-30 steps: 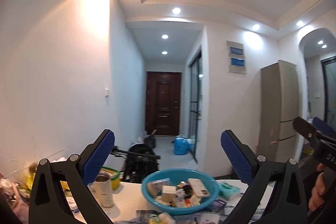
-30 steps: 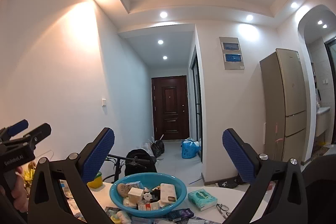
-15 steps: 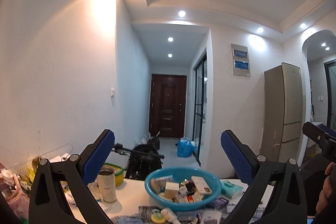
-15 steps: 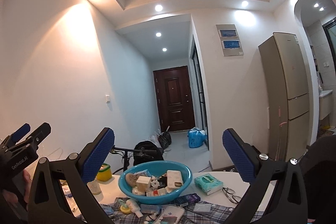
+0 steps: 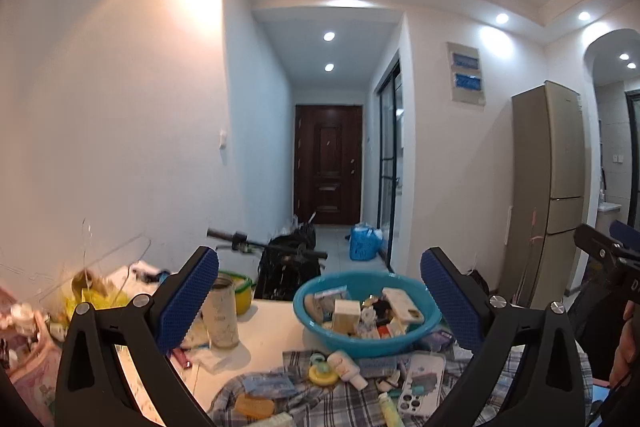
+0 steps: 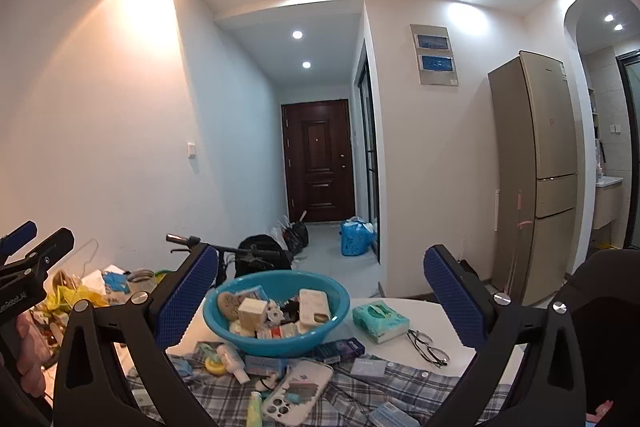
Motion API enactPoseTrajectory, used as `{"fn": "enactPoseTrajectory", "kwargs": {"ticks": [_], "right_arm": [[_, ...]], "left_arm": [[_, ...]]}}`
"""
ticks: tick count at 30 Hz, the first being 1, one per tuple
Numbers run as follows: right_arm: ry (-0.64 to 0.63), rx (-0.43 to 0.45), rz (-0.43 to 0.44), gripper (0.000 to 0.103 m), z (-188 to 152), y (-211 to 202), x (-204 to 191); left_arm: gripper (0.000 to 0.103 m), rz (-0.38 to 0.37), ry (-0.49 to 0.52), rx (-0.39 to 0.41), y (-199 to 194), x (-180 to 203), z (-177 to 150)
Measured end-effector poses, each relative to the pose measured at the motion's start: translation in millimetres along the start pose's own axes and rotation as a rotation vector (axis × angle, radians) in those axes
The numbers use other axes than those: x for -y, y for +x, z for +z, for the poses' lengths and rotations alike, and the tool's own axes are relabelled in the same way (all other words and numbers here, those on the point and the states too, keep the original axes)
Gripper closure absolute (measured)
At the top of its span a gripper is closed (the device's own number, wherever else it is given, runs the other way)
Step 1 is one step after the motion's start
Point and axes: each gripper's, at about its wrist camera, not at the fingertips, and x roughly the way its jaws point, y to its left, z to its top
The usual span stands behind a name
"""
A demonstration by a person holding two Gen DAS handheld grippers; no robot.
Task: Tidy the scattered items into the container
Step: 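Lower both tools toward the items on the plaid shirt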
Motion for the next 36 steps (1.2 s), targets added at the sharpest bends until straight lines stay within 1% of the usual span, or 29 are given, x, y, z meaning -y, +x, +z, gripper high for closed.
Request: {"fn": "enactPoseTrajectory", "kwargs": {"ticks": [1,2,4,5,7,8,9,11,14,18,20,25,27,28,29,33,34,35,36], "right_arm": [[0.0,-0.015,0.0,0.0,-4,1,2],[0.002,-0.031,0.002,0.0,-9,3,4],[0.009,-0.078,0.0,0.0,-20,8,9],[0.015,-0.101,-0.007,0.0,-26,11,12],[0.028,-0.14,-0.025,0.001,-36,16,18],[0.034,-0.152,-0.031,0.002,-39,18,20],[0.041,-0.163,-0.034,0.005,-42,20,23],[0.046,-0.18,-0.031,0.008,-47,23,25],[0.031,-0.211,-0.021,0.009,-56,27,22],[0.021,-0.273,-0.016,0.02,-73,37,21],[0.029,-0.301,-0.012,0.026,-79,43,21],[0.037,-0.346,-0.011,0.035,-94,52,20],[0.031,-0.374,0.006,0.042,-102,55,19],[0.034,-0.387,0.015,0.044,-105,57,18],[0.038,-0.399,0.022,0.045,-109,58,18],[0.033,-0.441,0.012,0.052,-120,64,18],[0.03,-0.448,0.004,0.054,-123,65,18],[0.023,-0.456,-0.007,0.065,-124,67,18],[0.016,-0.467,-0.016,0.072,-126,68,17]], "left_arm": [[0.0,-0.007,-0.03,-0.01,-2,-5,-3],[0.0,-0.031,-0.066,-0.012,-4,-11,-5],[0.0,-0.06,-0.1,-0.026,-5,-18,-9],[0.0,-0.063,-0.103,-0.036,-4,-21,-11],[0.0,-0.044,-0.095,-0.051,0,-23,-17],[0.0,-0.033,-0.09,-0.062,4,-23,-20],[0.0,-0.027,-0.084,-0.08,8,-23,-23],[0.0,-0.033,-0.076,-0.118,14,-23,-32],[0.0,-0.034,-0.055,-0.151,20,-19,-44],[0.0,-0.031,-0.019,-0.212,29,-13,-62],[0.0,-0.039,-0.024,-0.245,35,-13,-71],[0.0,-0.038,-0.031,-0.345,50,-13,-97],[0.001,-0.023,-0.031,-0.388,56,-15,-110],[0.003,-0.019,-0.034,-0.403,57,-17,-116],[0.007,-0.015,-0.04,-0.423,60,-19,-121],[0.009,0.0,-0.067,-0.502,70,-31,-143],[0.012,0.007,-0.071,-0.515,72,-34,-148],[0.013,0.017,-0.072,-0.525,76,-38,-154],[0.013,0.022,-0.069,-0.529,79,-41,-159]]}}
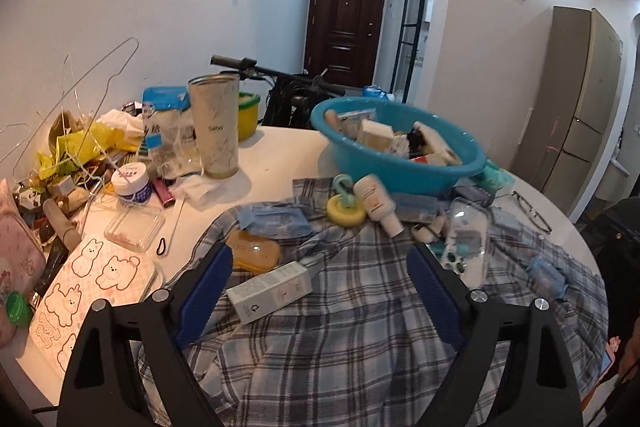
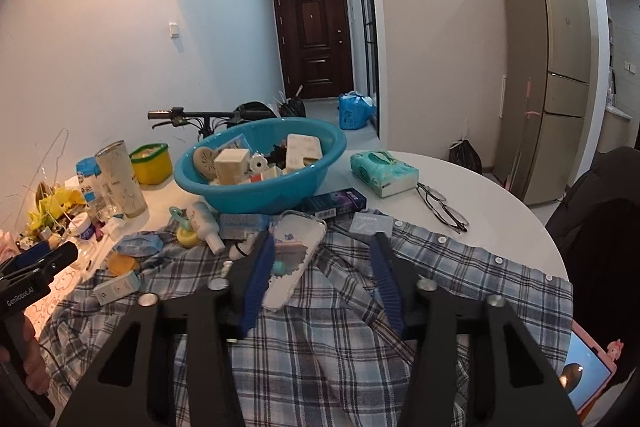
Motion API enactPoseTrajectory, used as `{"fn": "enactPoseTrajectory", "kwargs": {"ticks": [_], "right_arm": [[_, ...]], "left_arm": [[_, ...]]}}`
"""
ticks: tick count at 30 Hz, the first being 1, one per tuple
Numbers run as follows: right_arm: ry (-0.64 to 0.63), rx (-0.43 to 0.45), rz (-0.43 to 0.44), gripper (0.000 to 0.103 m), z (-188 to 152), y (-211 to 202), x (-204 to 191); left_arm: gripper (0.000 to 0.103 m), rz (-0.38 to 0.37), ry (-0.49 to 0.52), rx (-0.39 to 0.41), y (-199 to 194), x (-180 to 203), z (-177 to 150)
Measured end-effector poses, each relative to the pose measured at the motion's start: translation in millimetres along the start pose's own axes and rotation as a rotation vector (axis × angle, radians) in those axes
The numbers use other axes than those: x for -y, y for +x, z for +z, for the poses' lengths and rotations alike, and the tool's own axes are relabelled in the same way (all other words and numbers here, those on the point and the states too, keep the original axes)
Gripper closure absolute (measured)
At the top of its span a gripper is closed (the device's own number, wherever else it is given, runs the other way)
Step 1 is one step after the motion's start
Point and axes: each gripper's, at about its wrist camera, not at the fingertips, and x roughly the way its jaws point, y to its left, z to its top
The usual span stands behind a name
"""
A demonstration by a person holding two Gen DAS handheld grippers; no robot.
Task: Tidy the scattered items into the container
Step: 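Lower both tools toward the items on the plaid shirt, then close the left tool on the white skincare box while the right tool approaches the clear phone case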
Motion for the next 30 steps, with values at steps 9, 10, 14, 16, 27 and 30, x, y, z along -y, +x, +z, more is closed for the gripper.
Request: {"fn": "enactPoseTrajectory", "kwargs": {"ticks": [9,10,14,16,27,30], "right_arm": [[-0.016,-0.04,-0.031,0.075,-7,11,-4],[-0.017,-0.06,-0.036,0.077,-9,16,-4],[-0.02,-0.11,-0.037,0.084,-15,29,-4],[-0.024,-0.113,-0.039,0.084,-17,30,-5],[-0.006,-0.139,-0.009,0.085,-17,33,-1],[0.004,-0.134,-0.015,0.085,-16,31,3]], "left_arm": [[0.024,0.067,-0.03,-0.164,47,-33,-12],[0.024,0.062,-0.024,-0.182,51,-33,-14],[0.024,0.032,-0.013,-0.257,68,-32,-22],[0.024,0.039,0.006,-0.278,75,-28,-25],[0.02,0.03,0.046,-0.321,111,-35,-24],[0.04,0.03,0.026,-0.363,121,-39,-24]]}}
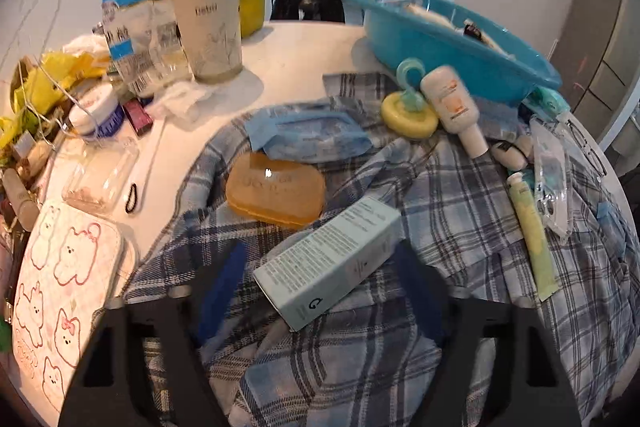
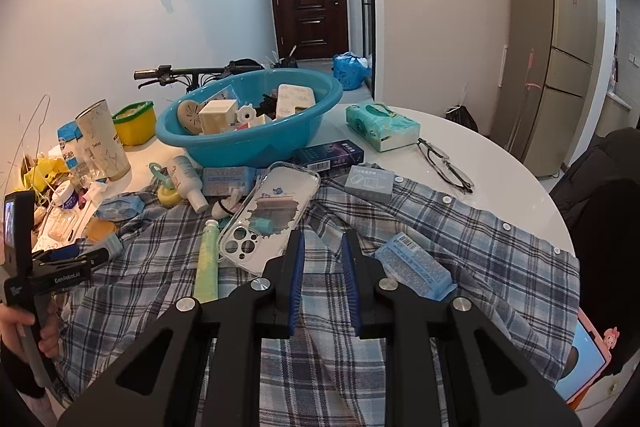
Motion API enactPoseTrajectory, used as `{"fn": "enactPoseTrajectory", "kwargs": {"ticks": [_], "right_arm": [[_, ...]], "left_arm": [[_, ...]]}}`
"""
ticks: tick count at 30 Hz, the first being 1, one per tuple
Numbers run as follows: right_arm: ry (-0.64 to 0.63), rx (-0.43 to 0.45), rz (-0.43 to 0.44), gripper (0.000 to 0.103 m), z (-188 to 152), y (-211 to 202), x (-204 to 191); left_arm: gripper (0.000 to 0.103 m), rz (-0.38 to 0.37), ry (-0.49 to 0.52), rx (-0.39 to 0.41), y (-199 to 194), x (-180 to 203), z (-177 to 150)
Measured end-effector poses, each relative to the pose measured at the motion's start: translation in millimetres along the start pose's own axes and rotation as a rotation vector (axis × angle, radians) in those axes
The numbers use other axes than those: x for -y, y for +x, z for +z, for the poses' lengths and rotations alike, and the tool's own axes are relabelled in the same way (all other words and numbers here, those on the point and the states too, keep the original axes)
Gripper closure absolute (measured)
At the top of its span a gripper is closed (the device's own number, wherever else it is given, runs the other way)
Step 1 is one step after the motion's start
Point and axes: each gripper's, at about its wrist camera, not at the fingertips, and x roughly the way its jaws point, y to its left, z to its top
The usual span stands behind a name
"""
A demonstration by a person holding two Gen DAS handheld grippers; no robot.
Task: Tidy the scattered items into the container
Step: 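Close the left tool on the white skincare box while the right tool approaches the clear phone case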
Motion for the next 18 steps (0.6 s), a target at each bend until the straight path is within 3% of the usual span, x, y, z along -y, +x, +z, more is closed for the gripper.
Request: {"fn": "enactPoseTrajectory", "kwargs": {"ticks": [6,11,14,18], "right_arm": [[0.014,-0.017,-0.005,0.084,0,5,5],[0.01,-0.023,-0.004,0.085,-1,7,5],[0.014,-0.031,0.003,0.084,-2,9,5],[0.017,-0.036,0.0,0.085,-4,9,7]], "left_arm": [[0.05,-0.012,0.021,0.004,-4,3,-3],[0.055,-0.139,-0.004,-0.031,-14,6,-6],[0.064,-0.135,0.024,-0.029,-18,19,-11],[0.065,-0.193,0.033,-0.043,-24,32,-18]]}}
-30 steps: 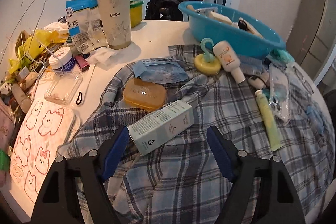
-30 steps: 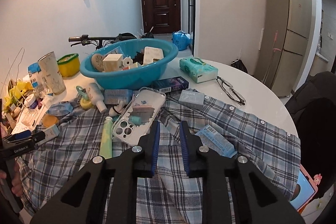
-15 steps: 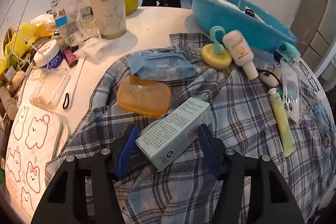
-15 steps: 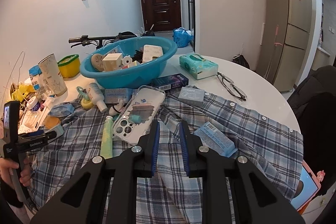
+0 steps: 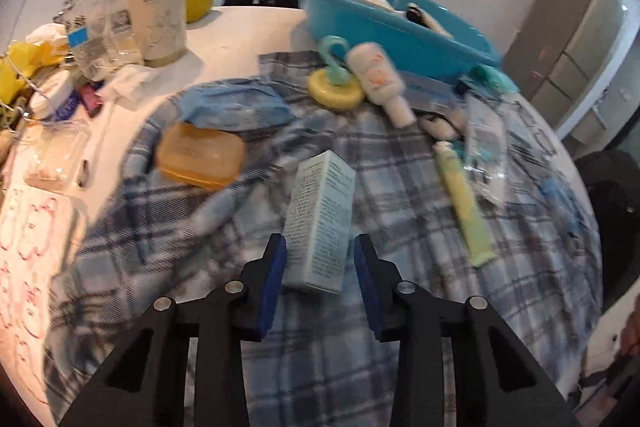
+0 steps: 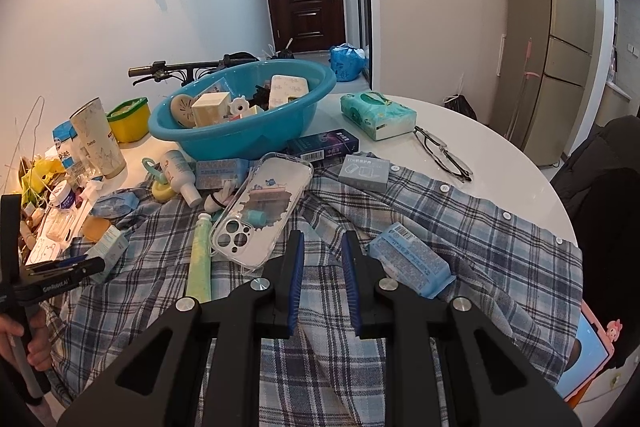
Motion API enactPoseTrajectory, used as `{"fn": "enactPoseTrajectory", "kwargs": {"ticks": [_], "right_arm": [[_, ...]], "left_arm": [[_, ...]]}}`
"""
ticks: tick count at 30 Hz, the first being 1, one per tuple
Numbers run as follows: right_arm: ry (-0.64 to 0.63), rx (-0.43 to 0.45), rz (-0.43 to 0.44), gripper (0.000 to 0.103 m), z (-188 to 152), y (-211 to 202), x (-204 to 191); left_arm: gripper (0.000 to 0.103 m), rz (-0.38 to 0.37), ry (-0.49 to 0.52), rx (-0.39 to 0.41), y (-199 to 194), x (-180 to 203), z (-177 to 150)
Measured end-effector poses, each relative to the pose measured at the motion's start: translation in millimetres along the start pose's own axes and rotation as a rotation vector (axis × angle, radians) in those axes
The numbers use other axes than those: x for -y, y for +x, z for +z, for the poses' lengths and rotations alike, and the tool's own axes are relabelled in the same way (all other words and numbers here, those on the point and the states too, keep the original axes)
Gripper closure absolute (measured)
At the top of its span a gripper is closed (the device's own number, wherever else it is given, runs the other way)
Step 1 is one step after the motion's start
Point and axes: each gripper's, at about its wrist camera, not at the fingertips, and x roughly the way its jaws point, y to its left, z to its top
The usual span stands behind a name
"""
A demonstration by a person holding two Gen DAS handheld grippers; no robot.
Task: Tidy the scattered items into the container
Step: 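Close the left tool on the white skincare box while the right tool approaches the clear phone case, then lift the white skincare box with the left tool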
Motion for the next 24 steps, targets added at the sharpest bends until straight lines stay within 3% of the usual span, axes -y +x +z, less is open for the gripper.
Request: {"fn": "enactPoseTrajectory", "kwargs": {"ticks": [6,8,10,12,14,15,17,19,24], "right_arm": [[0.015,-0.017,-0.003,0.085,-3,4,5],[0.017,-0.022,0.002,0.085,-4,5,6],[0.015,-0.023,0.0,0.085,-5,4,6],[0.019,-0.024,-0.005,0.085,-6,4,8],[0.031,-0.027,-0.009,0.084,-5,5,10],[0.038,-0.028,-0.01,0.084,-5,4,12],[0.039,-0.025,-0.016,0.084,-5,3,14],[0.037,-0.021,-0.029,0.084,-4,3,16],[0.059,-0.04,-0.024,0.084,-6,10,21]], "left_arm": [[0.061,0.097,0.063,0.023,10,17,1],[0.05,0.081,0.057,0.019,15,16,3],[0.048,0.042,0.056,0.006,21,16,5],[0.03,0.022,0.053,-0.029,29,16,8],[0.028,-0.005,0.011,-0.04,34,13,9],[0.03,-0.022,-0.019,-0.031,32,10,10],[0.055,-0.044,-0.037,-0.018,28,8,11],[0.07,-0.024,-0.038,-0.003,24,9,11],[0.073,-0.037,-0.022,-0.006,15,17,5]]}}
